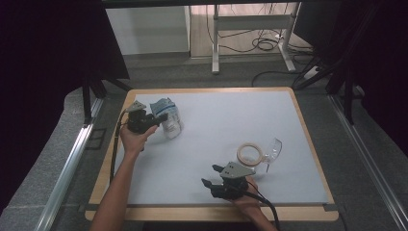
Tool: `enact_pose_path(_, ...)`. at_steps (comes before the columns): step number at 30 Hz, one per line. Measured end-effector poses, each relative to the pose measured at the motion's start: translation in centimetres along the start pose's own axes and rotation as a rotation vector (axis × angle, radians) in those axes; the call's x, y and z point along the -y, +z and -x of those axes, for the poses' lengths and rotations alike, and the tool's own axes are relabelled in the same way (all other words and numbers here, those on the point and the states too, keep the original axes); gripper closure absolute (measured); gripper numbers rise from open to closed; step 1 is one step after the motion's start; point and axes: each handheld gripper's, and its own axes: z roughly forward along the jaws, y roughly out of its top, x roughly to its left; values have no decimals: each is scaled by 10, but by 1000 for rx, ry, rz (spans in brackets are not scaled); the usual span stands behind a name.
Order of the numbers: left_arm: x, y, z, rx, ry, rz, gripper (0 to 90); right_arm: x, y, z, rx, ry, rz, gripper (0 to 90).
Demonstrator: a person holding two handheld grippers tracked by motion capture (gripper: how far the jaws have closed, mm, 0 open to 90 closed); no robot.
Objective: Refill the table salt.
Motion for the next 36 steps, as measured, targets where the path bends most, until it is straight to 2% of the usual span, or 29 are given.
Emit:
enact_pose_path(2,0,0,-1,4,-5,9,727,0,0,0,1,1,-1,379)
enact_pose_path(7,1,1,-1,19,15,15,817,1,1,1,3,2,-3,379)
enact_pose_path(11,2,1,-1,18,27,36,823,2,2,1,1,2,-4,379)
enact_pose_path(17,2,1,0,30,13,67,793,2,2,1,3,4,-4,379)
enact_pose_path(29,0,0,2,16,55,63,879,2,3,-1,0,2,-7,378)
enact_pose_path(36,-2,2,5,24,38,75,891,1,3,0,1,0,0,378)
